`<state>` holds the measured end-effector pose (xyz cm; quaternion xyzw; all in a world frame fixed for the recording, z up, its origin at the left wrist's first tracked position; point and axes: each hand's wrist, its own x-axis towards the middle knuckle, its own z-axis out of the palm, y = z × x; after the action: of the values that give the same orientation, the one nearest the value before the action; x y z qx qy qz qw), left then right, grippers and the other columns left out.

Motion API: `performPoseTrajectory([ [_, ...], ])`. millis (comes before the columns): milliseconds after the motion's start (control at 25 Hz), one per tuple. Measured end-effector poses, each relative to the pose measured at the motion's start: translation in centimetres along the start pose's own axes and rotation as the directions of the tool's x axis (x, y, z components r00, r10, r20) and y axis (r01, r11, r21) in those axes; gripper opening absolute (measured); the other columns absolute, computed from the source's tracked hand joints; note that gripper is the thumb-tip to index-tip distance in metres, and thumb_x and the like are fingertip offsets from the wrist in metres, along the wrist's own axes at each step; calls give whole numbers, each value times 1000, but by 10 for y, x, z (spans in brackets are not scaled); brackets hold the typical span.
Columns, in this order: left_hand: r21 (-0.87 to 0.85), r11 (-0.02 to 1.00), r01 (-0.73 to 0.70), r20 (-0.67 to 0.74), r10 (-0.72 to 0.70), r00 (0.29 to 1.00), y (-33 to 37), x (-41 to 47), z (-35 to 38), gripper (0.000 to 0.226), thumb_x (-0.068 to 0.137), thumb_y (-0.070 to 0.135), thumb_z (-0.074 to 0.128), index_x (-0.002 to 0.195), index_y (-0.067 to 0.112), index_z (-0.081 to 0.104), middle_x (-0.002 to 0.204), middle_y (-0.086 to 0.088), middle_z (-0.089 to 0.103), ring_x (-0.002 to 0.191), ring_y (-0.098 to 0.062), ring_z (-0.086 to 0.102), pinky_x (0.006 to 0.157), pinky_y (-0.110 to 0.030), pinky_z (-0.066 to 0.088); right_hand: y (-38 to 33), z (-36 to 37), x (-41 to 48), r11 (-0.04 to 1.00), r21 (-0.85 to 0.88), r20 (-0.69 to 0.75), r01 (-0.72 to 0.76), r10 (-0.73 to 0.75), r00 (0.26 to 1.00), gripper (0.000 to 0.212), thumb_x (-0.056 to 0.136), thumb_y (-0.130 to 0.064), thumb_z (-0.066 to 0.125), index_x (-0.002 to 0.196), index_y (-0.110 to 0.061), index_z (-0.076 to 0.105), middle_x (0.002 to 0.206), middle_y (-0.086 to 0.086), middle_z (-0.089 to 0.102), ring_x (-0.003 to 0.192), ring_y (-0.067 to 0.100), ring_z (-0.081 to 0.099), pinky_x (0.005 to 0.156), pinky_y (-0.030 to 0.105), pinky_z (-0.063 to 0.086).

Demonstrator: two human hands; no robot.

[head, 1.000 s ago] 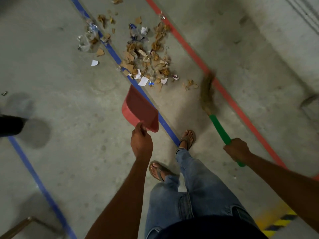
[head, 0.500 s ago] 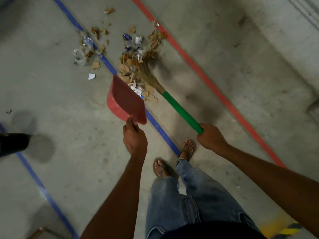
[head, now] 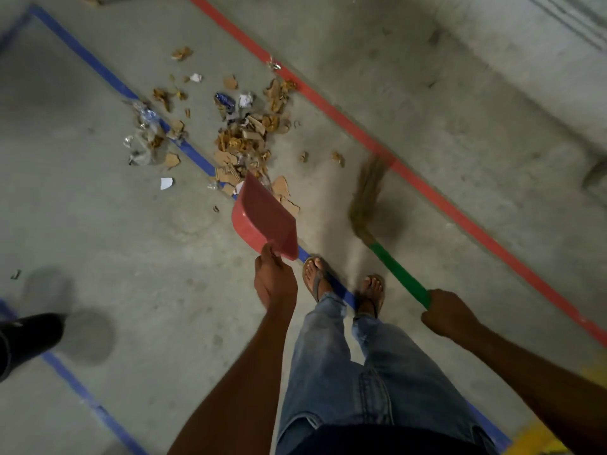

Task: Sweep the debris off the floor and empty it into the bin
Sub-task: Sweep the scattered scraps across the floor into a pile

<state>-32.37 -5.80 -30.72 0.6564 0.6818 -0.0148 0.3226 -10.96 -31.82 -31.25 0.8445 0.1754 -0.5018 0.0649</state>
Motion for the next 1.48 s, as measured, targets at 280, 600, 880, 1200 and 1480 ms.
performPoseTrajectory([
  [280, -44, 996, 79, -169, -85, 982, -21, 42, -38, 37, 106, 14, 43, 141, 16, 55, 120, -19, 63, 110, -42, 60, 82, -39, 41, -120, 5, -6, 962, 119, -93, 245, -235, 968, 16, 80, -24, 57, 95, -28, 57, 81, 1, 68, 74, 25, 67, 69, 40, 60],
  [600, -179, 978, -106, -76, 93, 993, 57, 58, -26, 39, 104, 9, 46, 140, 16, 57, 124, -14, 66, 113, -35, 61, 85, -32, 40, -12, -82, -37, 981, 117, -228, 154, -124, 966, 64, 86, -11, 64, 149, -19, 49, 104, 11, 73, 82, 24, 67, 73, 32, 54],
  [880, -216, 954, -209, 2, 215, 977, 145, 56, 29, 34, 108, 14, 42, 138, 21, 58, 126, -6, 67, 112, -26, 62, 82, -29, 37, 58, -169, 17, 938, 346, -383, 1, 140, 913, 61, 81, -7, 79, 138, -9, 60, 124, 23, 68, 107, 39, 65, 91, 39, 49],
  [1200, -187, 974, -130, -48, 123, 991, 214, 55, 102, 37, 104, 12, 46, 137, 26, 58, 113, -7, 70, 99, -31, 66, 77, -39, 49, 74, -311, 187, 989, 122, -244, -77, 106, 964, 30, 83, -17, 68, 107, 2, 63, 85, 11, 64, 65, 23, 61, 51, 23, 41],
  [1480, -195, 979, -64, -69, 51, 996, 291, 40, 145, 33, 107, 17, 44, 136, 26, 58, 112, -6, 70, 95, -31, 66, 73, -36, 47, 68, -336, 189, 969, 57, -122, 242, -234, 964, 41, 81, -15, 57, 123, -16, 62, 96, 13, 71, 78, 29, 65, 65, 29, 48],
])
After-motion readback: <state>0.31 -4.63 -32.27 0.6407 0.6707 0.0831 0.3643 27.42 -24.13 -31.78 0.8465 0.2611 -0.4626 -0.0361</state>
